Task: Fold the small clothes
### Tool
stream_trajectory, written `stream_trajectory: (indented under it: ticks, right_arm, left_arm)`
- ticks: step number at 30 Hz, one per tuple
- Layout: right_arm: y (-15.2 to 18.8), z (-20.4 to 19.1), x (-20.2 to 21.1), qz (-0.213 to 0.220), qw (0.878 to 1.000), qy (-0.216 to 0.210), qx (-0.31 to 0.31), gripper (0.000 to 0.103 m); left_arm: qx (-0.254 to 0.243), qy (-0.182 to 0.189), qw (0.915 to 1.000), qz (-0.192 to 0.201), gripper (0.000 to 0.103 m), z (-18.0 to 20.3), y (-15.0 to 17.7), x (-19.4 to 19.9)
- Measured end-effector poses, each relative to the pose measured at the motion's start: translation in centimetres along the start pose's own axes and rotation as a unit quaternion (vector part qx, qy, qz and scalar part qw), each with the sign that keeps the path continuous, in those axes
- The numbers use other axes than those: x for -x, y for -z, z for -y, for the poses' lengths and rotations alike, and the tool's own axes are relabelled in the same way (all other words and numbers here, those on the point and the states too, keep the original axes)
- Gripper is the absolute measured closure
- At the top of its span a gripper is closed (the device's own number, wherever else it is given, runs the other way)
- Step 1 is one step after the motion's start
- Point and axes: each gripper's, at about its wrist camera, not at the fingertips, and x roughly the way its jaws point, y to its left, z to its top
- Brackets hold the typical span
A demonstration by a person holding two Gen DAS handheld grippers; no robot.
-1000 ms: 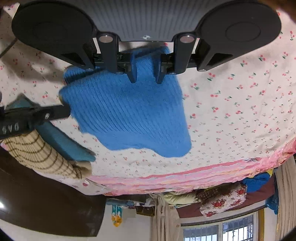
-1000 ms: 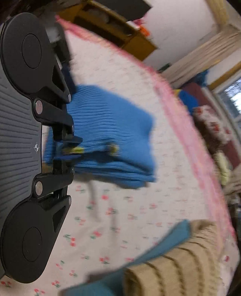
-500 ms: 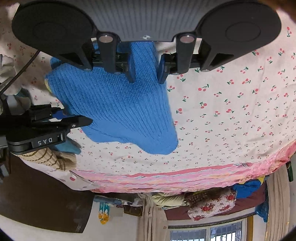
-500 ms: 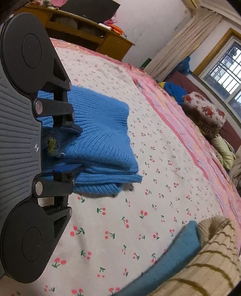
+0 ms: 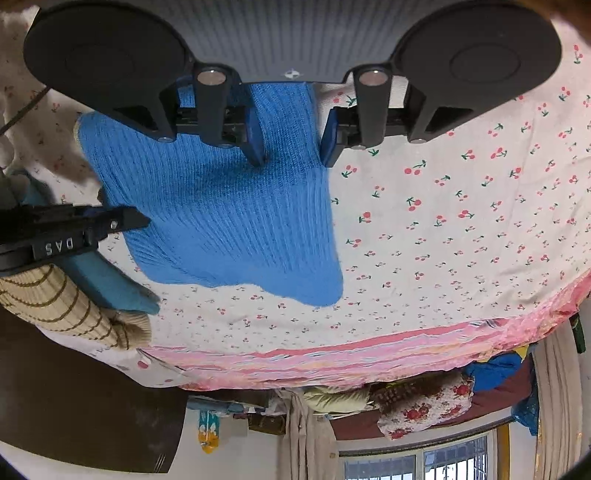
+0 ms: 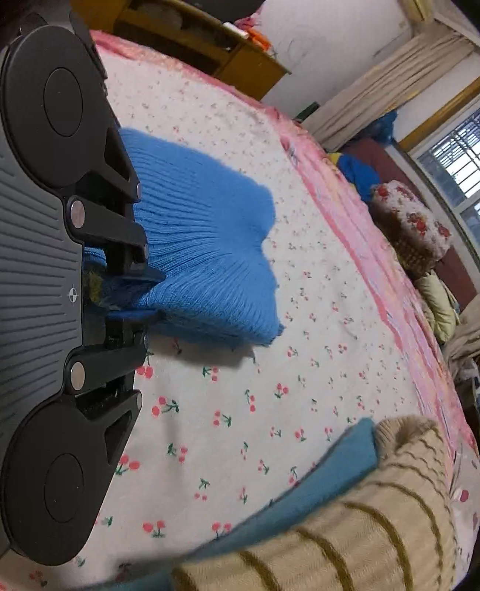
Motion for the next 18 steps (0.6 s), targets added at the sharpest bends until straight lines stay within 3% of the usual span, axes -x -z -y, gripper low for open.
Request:
stream_trajectory:
  ticks: [5,11,14,18]
  right_arm:
    - [-0.4,0.1,1.4,0.015,1.000,-0.005,0.002,0.072]
    - [-0.5,0.9,0.6,0.003,1.000,-0.009,-0.015,0.060]
    - [-0.8,1.9,0.5,-0.004,0.998,-0.039,-0.051,0.057]
    - [-1.4,2.6,0.6,0.008,0.994,-0.074,-0.075,0.036]
  left_arm:
    - [0.006,0.005,1.0000,0.006,0.062,-0.9,-0.5,0.6]
    - [0.040,0.024,0.9989,-0.002,0.062,-1.7,-0.9,-0.5]
    - [0.067,0.043,0.9968,-0.005,0.062,-2.5,-0.8,-0.4]
    - [0.107,0.072,0.9916,-0.008,0.061,-3.8,-1.3,-0.7]
